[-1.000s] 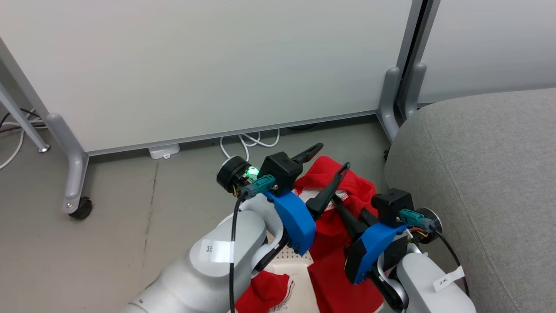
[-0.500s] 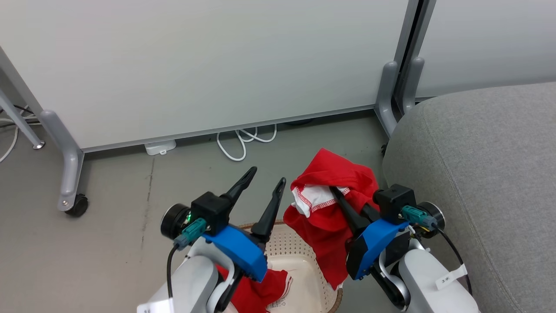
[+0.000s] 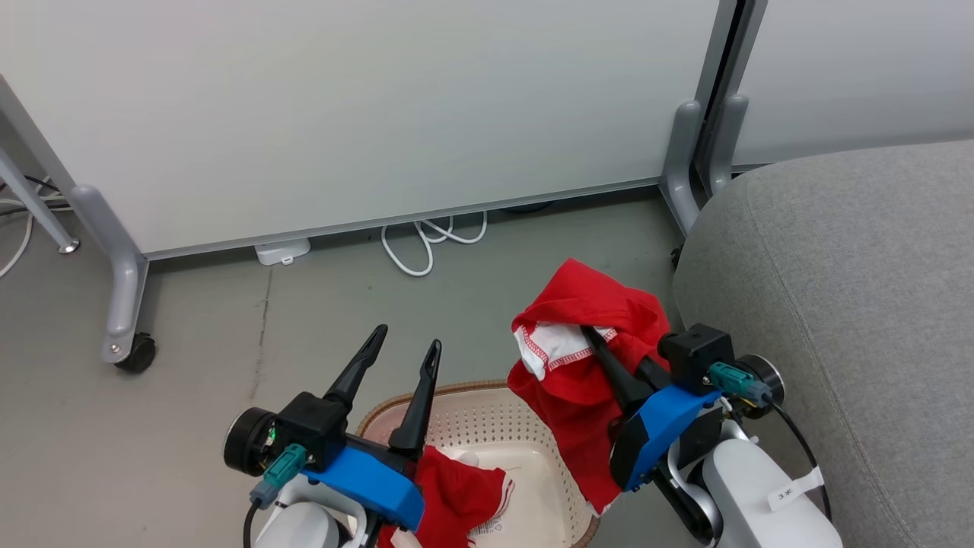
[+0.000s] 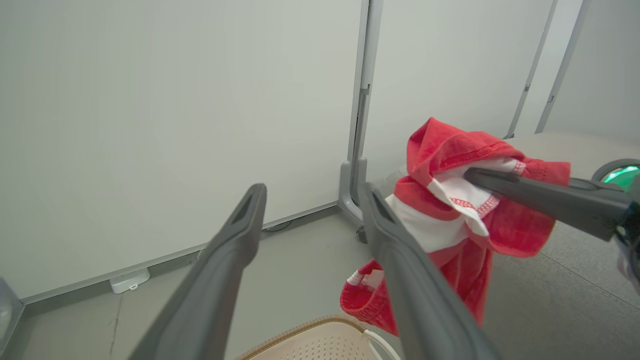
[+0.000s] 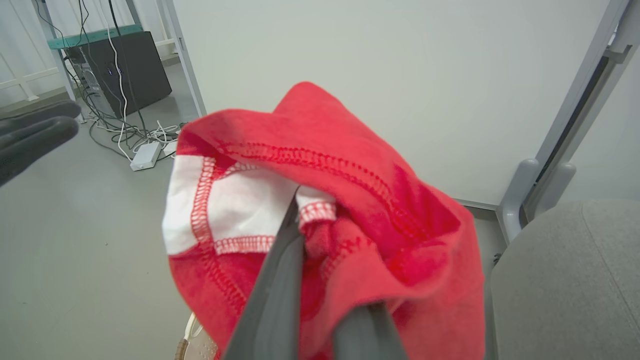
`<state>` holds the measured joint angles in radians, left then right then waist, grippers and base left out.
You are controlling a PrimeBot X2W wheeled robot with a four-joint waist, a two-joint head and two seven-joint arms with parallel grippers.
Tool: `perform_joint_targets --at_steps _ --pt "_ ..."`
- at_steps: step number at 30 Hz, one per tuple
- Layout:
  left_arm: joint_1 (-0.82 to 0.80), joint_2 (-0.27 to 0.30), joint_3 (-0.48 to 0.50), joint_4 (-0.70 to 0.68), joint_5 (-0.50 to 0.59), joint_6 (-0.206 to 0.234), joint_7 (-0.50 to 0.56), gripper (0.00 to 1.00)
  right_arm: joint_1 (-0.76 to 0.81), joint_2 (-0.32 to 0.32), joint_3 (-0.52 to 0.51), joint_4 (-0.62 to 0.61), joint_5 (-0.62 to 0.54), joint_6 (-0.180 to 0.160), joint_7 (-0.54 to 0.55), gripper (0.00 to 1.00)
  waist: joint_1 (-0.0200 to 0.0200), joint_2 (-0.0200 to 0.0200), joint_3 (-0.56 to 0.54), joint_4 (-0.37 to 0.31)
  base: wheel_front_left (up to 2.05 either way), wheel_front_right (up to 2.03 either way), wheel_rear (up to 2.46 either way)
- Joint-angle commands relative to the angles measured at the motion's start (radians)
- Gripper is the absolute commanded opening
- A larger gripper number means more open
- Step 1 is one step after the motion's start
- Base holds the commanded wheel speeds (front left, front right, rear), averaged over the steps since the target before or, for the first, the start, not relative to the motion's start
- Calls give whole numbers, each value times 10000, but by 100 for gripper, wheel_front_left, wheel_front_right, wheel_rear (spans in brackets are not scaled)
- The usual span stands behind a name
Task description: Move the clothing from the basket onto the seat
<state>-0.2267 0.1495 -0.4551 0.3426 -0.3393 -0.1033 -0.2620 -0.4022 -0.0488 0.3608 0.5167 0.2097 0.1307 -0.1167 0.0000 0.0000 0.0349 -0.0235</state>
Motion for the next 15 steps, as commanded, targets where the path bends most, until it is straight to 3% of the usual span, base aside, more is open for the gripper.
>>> perform_joint_targets --at_steps 1,15 --pt "164 -47 137 -86 114 -49 -46 100 123 -29 -29 -62 -88 1 1 0 0 0 -3 10 0 0 0" --pt "362 -334 584 -45 601 -296 -45 100 120 -29 -30 -149 -65 1 55 0 0 0 60 -344 0 0 0"
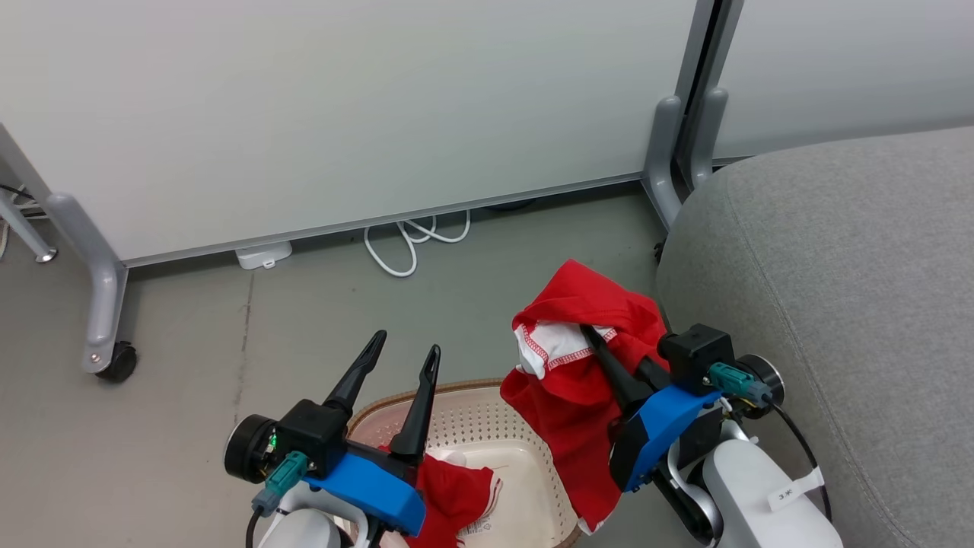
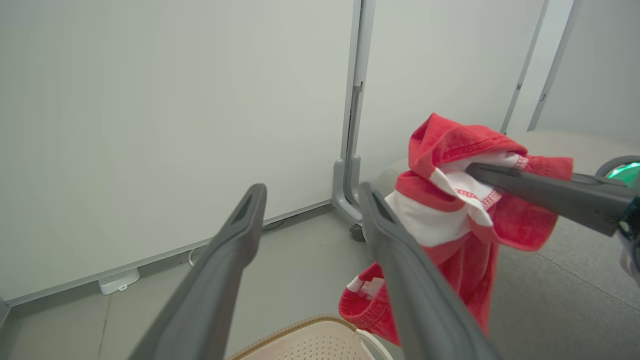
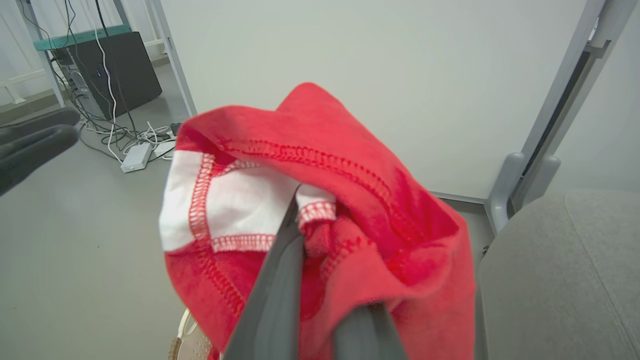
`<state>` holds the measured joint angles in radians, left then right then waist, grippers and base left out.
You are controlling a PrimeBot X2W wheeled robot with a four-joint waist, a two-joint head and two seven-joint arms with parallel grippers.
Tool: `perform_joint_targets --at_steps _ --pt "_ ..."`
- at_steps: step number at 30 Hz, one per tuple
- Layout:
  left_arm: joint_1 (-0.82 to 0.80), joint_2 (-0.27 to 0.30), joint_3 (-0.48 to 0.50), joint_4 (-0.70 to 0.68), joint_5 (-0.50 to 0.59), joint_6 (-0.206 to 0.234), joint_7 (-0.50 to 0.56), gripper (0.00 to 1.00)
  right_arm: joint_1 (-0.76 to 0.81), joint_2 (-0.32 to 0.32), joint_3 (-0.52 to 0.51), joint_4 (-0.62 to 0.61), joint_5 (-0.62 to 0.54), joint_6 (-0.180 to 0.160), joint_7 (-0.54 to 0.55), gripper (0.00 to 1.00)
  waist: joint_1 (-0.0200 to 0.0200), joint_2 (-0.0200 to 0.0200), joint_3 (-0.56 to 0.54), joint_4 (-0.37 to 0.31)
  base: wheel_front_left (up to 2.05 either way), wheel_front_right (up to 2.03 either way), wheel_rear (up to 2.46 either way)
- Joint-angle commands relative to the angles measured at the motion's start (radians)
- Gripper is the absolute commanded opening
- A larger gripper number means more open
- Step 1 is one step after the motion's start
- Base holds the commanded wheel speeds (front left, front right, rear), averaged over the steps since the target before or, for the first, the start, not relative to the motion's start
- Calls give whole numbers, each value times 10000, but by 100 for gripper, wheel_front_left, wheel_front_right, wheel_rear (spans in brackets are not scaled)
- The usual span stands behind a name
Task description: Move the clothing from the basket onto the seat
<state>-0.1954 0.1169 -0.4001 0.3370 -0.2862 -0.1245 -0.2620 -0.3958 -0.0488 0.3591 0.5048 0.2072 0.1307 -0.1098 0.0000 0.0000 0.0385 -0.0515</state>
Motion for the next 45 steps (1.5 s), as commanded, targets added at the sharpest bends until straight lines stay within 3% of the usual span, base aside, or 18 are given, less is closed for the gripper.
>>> perform_joint_targets --at_steps 1,7,24,35,45 --pt "38 -15 35 11 66 -79 -46 100 33 -29 -19 -35 -53 1 -20 0 0 0 41 -136 0 0 0" --pt "-82 30 -217 -29 -32 -59 -46 100 -75 -29 -4 -74 -50 1 -57 0 0 0 130 -814 0 0 0" --pt "-365 208 -599 -35 -212 -61 -46 100 -82 -25 -15 -59 105 1 -214 0 0 0 424 -3527 0 0 0" --pt "-435 331 -702 14 -237 -61 -46 100 -87 -23 90 -70 361 1 -331 0 0 0 607 -4838 0 0 0" --pt "-1055 418 -1375 269 -461 -60 -45 100 155 -22 -515 -213 156 1 -525 0 0 0 935 -5049 0 0 0"
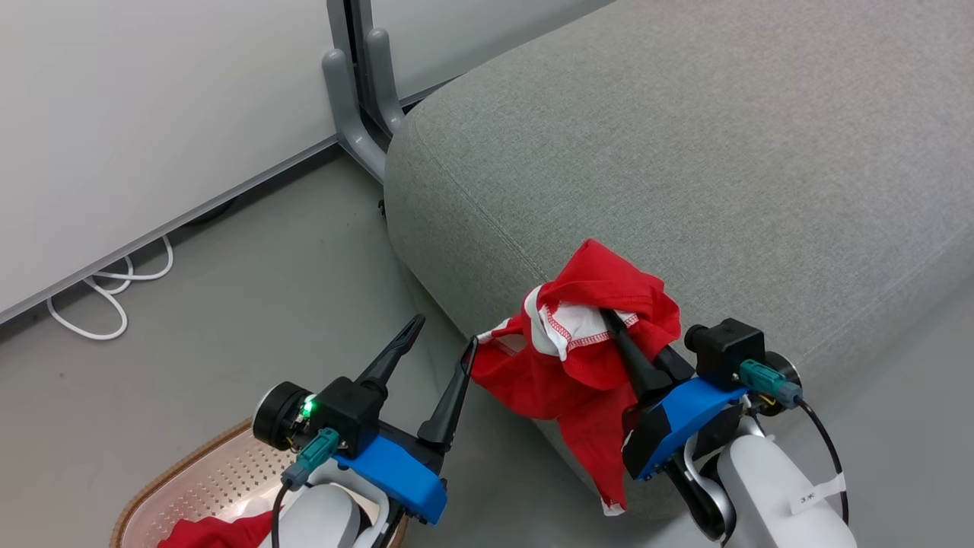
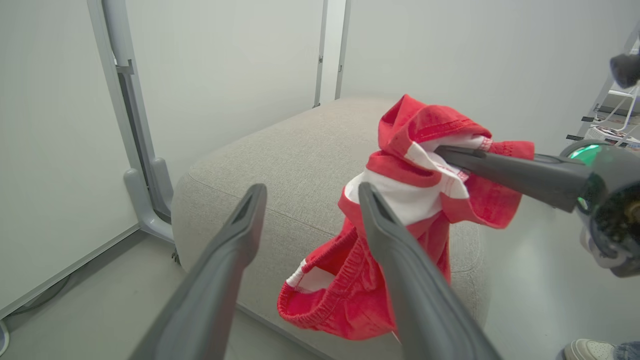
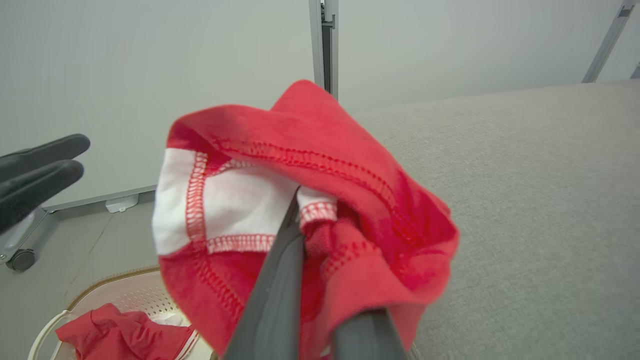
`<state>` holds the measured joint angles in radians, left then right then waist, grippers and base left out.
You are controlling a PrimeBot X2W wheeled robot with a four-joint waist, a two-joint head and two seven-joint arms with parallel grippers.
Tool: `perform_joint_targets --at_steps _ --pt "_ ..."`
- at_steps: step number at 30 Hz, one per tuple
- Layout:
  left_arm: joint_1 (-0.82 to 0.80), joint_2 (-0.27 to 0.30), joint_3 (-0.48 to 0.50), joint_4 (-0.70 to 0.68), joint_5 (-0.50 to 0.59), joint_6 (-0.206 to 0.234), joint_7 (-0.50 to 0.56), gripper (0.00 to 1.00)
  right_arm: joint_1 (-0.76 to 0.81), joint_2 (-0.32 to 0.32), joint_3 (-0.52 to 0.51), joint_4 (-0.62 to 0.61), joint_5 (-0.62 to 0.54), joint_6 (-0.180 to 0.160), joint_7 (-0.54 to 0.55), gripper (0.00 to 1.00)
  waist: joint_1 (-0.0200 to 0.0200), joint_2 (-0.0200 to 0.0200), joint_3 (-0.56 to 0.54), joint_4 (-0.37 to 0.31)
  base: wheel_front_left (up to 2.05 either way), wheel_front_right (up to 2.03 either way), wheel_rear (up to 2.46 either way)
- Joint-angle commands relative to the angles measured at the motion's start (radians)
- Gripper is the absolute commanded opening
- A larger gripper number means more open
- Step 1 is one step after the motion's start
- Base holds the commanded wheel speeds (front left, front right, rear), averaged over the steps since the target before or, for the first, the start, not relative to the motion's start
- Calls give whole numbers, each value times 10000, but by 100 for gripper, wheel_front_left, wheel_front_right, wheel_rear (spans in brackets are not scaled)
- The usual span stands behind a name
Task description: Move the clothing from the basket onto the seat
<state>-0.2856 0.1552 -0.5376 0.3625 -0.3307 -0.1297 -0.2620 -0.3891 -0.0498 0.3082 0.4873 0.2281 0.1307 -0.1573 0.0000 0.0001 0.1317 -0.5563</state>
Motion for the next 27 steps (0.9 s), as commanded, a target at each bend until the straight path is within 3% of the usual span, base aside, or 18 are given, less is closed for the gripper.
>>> perform_joint_targets --at_steps 1,11,18,23,27 --pt "-197 54 -40 35 -34 -9 -45 100 94 -12 -39 -61 -72 1 -54 0 0 -1 24 -5 0 0 0" --pt "-135 180 -30 84 -171 -9 -45 100 120 -12 37 -128 143 1 41 0 0 -1 109 20 0 0 0" --pt "66 310 249 -137 91 -9 -45 100 -911 -54 -4 1 381 1 271 0 0 -1 474 35 0 0 0" --pt "-224 425 185 -277 224 -9 -45 100 -2108 -574 -650 -38 1166 1 541 0 0 -1 1047 386 0 0 0" --pt "-520 605 -18 -342 254 -9 -45 100 -3162 -1350 -1392 103 1740 1 804 0 0 -1 1647 730 0 0 0"
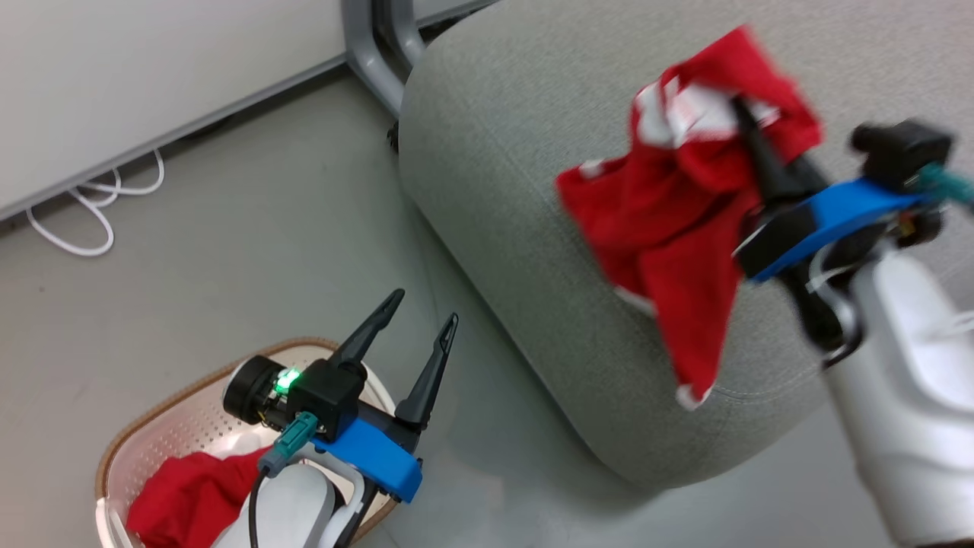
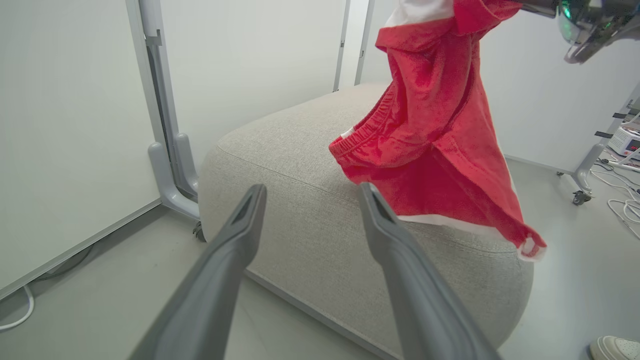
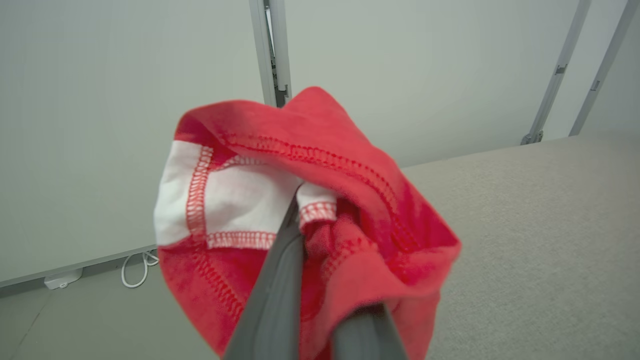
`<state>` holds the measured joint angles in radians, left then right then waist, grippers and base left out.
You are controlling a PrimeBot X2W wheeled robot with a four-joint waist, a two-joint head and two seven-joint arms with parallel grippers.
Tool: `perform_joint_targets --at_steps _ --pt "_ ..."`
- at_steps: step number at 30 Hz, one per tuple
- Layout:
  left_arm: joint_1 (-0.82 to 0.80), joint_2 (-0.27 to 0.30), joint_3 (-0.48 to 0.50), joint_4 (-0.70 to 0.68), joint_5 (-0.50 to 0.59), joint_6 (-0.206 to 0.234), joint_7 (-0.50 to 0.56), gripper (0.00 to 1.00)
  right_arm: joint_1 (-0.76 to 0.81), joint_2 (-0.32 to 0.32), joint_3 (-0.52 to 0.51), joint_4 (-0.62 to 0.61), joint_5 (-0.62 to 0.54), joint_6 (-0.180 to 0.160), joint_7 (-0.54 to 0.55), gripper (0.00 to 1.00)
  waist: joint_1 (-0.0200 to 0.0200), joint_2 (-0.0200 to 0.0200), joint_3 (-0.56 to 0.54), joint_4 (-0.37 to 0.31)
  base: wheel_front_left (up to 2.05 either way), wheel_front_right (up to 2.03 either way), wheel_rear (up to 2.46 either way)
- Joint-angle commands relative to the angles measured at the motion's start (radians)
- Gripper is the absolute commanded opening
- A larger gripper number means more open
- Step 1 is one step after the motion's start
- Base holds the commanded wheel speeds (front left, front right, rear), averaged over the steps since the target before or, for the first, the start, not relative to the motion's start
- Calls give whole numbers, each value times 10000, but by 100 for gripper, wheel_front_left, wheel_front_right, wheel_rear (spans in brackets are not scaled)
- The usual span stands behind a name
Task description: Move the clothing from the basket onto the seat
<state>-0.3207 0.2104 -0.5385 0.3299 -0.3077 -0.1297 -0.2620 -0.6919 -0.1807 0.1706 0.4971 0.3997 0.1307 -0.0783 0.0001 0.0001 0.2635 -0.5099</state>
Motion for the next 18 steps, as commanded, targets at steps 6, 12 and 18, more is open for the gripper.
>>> perform_joint_targets --at_steps 6,12,18 --pt "-662 318 -257 -155 78 -9 -45 100 -1404 -1252 -1505 576 653 1 126 0 -1 -1 1208 909 0 0 0" --pt "-1201 545 -681 -401 141 -9 -45 100 -2334 -2347 -3152 1075 974 1 -36 0 -1 -1 2168 1580 0 0 0" --pt "-1607 987 -846 -816 317 -9 -40 100 -2993 -2690 -4464 1474 1091 1 -364 0 -1 -1 3263 1947 0 0 0"
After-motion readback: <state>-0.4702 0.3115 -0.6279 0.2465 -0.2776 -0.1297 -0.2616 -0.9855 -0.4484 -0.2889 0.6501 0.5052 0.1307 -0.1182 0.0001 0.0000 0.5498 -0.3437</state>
